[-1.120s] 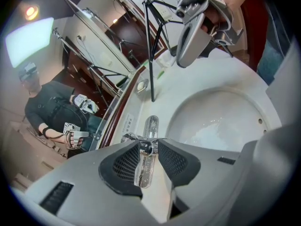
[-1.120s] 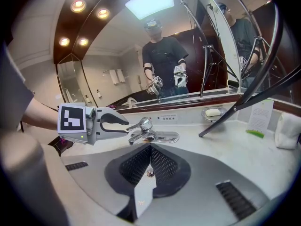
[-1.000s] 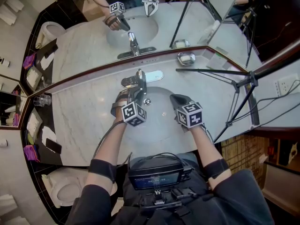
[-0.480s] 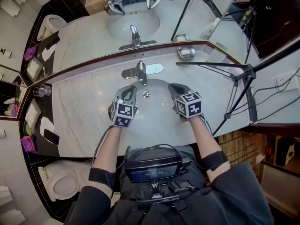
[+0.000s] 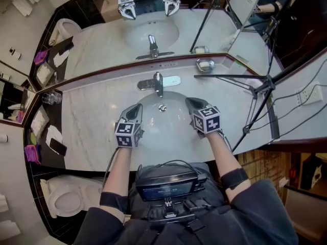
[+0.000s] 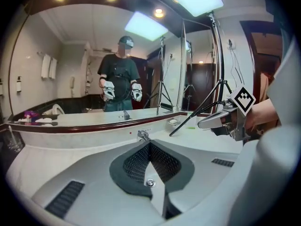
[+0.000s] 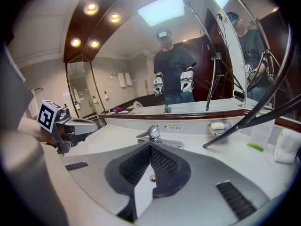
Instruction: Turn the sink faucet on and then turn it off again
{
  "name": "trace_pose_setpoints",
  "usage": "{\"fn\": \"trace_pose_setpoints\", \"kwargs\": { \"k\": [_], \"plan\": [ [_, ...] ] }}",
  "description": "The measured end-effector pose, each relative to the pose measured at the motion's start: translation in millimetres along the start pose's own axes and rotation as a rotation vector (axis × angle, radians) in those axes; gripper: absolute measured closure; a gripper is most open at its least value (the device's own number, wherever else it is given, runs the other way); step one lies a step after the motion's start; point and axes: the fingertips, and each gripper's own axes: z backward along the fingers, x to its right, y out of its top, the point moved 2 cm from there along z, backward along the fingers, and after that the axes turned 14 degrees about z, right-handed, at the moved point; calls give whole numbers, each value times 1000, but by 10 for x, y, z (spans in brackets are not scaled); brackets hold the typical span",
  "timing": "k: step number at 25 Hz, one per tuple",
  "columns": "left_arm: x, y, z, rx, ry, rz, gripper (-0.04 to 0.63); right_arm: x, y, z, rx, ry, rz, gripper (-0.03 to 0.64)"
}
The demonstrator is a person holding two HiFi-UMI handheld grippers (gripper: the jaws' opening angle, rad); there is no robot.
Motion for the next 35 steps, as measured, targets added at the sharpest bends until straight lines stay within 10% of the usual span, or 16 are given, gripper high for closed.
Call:
{"fn": "trace_pose_setpoints", "kwargs": {
  "k": [14,27,35],
  "plan": [
    [-34,-85,242,34,37,8,591,-140,-98,-15,-17,9,56,597],
    [-111,-32,126,26,45,-16,591,-463,98,-700,-164,6,868,427],
    [-138,-72,-8,2,45,-13,591,-541,185,-1195,-190,-35,1158,397]
  ]
}}
